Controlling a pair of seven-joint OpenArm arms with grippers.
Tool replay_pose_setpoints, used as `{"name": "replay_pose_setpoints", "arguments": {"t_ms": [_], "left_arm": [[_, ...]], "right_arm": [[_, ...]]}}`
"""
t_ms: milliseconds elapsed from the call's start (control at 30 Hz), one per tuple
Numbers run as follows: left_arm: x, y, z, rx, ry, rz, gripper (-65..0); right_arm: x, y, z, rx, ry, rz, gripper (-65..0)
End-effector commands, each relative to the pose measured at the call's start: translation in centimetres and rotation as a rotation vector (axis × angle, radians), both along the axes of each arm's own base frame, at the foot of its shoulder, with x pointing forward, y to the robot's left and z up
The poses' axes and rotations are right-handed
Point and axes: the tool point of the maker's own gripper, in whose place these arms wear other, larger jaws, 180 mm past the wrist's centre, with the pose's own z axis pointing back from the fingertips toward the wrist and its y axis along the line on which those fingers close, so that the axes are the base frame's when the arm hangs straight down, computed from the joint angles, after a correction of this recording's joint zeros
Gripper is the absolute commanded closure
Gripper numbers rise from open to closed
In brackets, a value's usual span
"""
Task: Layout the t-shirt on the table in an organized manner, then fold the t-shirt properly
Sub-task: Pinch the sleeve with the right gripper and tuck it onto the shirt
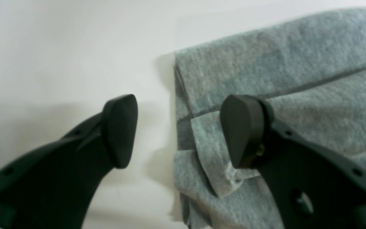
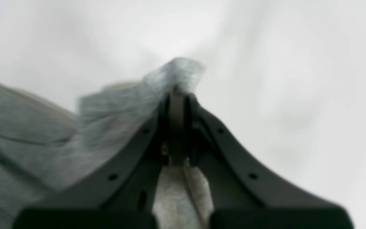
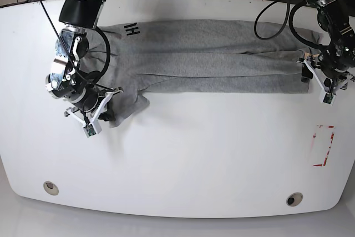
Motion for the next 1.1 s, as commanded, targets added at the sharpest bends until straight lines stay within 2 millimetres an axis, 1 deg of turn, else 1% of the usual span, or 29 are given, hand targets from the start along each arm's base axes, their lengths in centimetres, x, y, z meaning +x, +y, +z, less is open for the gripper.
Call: {"name": "replay_pose_setpoints", "arguments": {"t_ms": [0, 33, 133, 267, 367, 500, 533, 600, 767, 900, 933, 1000, 1067], "left_arm": [[0.7, 0.4, 1.3, 0.016, -0.039, -0.007, -41.4], [0.7, 0.4, 1.3, 0.016, -0.039, -0.007, -41.4], [0.7, 0.4, 1.3, 0.017, -0.038, -0.008, -41.4], [0.7, 0.4, 1.3, 0.017, -0.038, -0.008, -41.4], [0.8, 0.4, 1.3, 0.017, -0.040, -0.008, -41.4], [0.7, 0.4, 1.3, 0.017, -0.038, -0.008, -41.4], [0.7, 0.4, 1.2, 0.017, -0.037, -0.008, -41.4], [0.7, 0.4, 1.2, 0.019, -0.036, -0.007, -41.4], [0.7, 0.4, 1.2, 0.019, -0.036, -0.007, -41.4], [0.7, 0.4, 1.2, 0.019, -0.036, -0.007, -41.4], [0.7, 0.4, 1.2, 0.019, -0.036, -0.007, -41.4], [0.7, 0.4, 1.2, 0.018, -0.035, -0.007, -41.4], [0.7, 0.4, 1.2, 0.018, -0.035, -0.007, -41.4]], "right_arm": [[0.0, 0.7, 3.1, 0.000, -0.074, 0.023, 0.0], [-0.6, 0.9, 3.8, -0.013, -0.077, 0.034, 0.0], [-2.1, 1.4, 4.9, -0.028, -0.080, 0.058, 0.0], [-4.6, 2.4, 5.2, -0.022, -0.059, 0.097, 0.0], [-6.5, 3.3, 4.9, 0.002, -0.033, 0.124, 0.0], [-9.2, 4.5, 3.6, 0.075, 0.029, 0.160, 0.0], [-9.6, 4.5, 3.4, 0.082, 0.038, 0.165, 0.0], [-11.2, 4.5, 2.6, 0.106, 0.077, 0.189, 0.0], [-13.9, 4.9, 1.8, 0.175, 0.135, 0.221, 0.0], [-15.4, 4.6, 1.5, 0.202, 0.169, 0.244, -0.3], [-15.7, 4.6, 1.5, 0.212, 0.176, 0.250, -1.1], [-16.4, 4.5, 1.4, 0.219, 0.195, 0.259, -4.8], [-17.1, 4.2, 1.2, 0.217, 0.214, 0.273, -11.6]]}}
